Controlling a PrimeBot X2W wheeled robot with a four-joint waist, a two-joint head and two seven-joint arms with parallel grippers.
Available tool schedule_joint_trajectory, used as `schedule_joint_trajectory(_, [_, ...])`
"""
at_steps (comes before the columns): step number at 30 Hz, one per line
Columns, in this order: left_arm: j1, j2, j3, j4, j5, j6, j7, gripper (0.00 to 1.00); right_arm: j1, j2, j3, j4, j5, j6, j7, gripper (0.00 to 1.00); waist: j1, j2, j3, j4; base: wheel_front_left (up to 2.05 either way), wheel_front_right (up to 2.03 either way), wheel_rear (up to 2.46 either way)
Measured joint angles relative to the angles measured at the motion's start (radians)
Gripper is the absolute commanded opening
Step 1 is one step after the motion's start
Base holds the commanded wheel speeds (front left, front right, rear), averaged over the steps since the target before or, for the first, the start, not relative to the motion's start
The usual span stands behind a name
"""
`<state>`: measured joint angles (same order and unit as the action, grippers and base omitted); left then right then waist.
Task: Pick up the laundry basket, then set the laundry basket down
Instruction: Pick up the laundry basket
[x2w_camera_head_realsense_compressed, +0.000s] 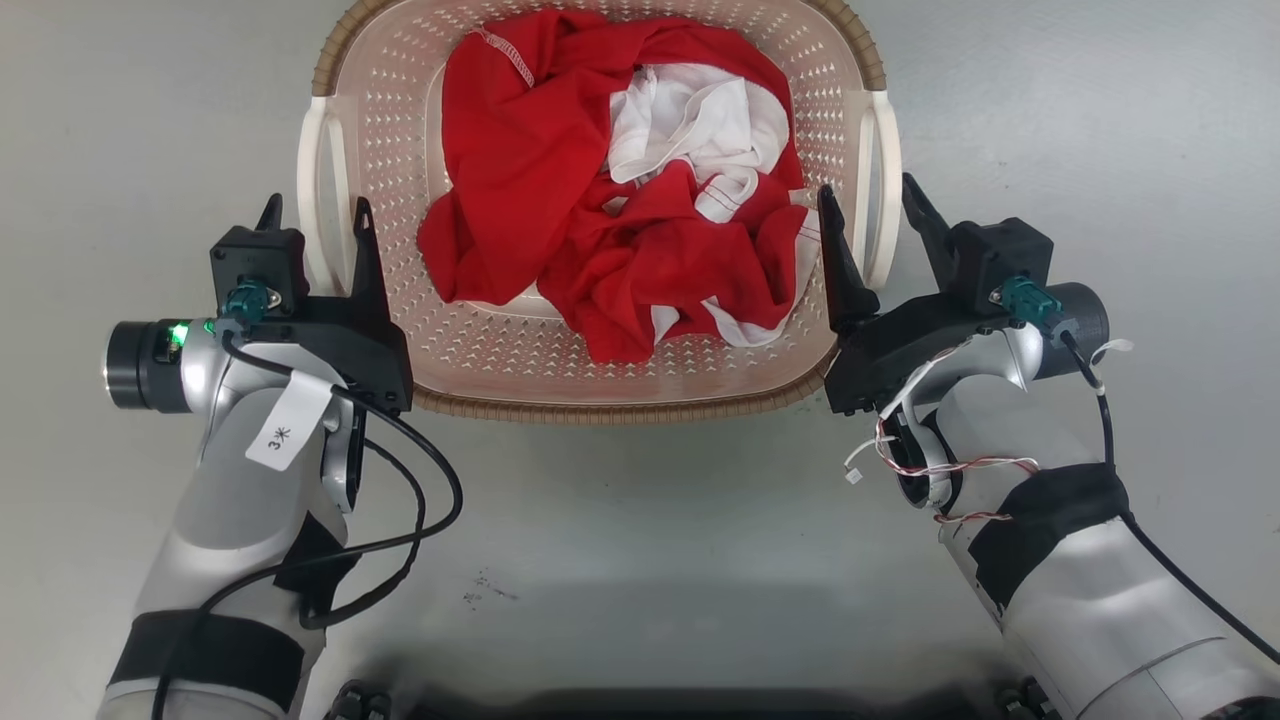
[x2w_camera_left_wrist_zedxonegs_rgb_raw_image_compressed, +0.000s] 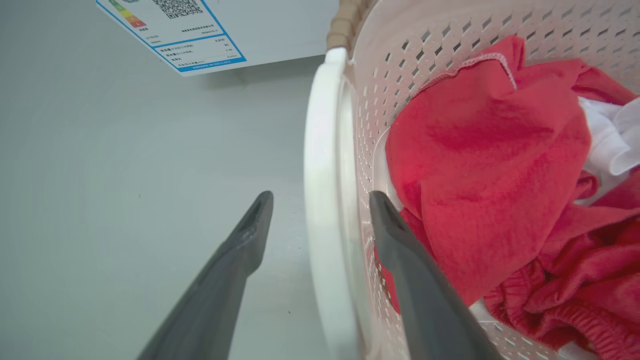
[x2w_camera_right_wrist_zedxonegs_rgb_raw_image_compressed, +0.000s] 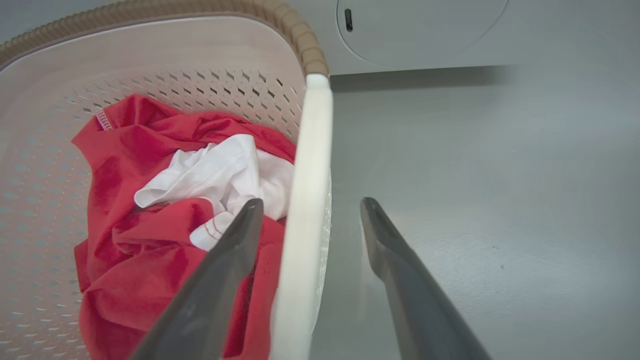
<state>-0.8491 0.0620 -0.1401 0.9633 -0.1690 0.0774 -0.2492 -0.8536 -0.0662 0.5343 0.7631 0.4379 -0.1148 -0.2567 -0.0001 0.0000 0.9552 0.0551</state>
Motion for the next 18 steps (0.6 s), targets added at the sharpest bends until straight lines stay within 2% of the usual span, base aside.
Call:
schedule_joint_trajectory(13, [-0.055,-0.007,-0.004,0.104,-0.009,-0.035,0.019,0.98,-0.062,-0.001,0.093,0.058,0.105,-0.01,0.0,1.0,0.0,0.0,-0.003,0.008,0.0,0.0,0.0])
schedule_joint_trajectory(14, [-0.056,-0.008,-0.006,0.111,-0.009,-0.036,0.019,0.84,-0.064,-0.001,0.099,0.06,0.115,-0.01,0.0,1.0,0.0,0.0,-0.003,0.009,0.0,0.0,0.0])
schedule_joint_trajectory(15, [-0.058,-0.009,-0.007,0.121,-0.01,-0.044,0.023,0.63,-0.065,-0.001,0.105,0.064,0.124,-0.01,0.001,1.0,0.0,0.0,-0.004,0.009,0.0,0.0,0.0])
schedule_joint_trajectory(16, [-0.062,-0.01,-0.007,0.127,-0.012,-0.047,0.028,0.47,-0.067,-0.001,0.113,0.07,0.128,-0.01,0.001,1.0,0.0,0.0,-0.004,0.01,0.0,0.0,0.0])
schedule_joint_trajectory(17, [-0.067,-0.013,-0.009,0.131,-0.013,-0.056,0.029,0.38,-0.071,-0.001,0.119,0.077,0.13,-0.01,0.002,0.9,0.0,0.0,-0.004,0.01,0.0,0.0,0.0])
schedule_joint_trajectory(18, [-0.07,-0.017,-0.012,0.134,-0.013,-0.061,0.031,0.25,-0.076,-0.001,0.123,0.084,0.137,-0.01,0.008,0.65,0.0,0.0,-0.005,0.011,0.0,0.0,0.0])
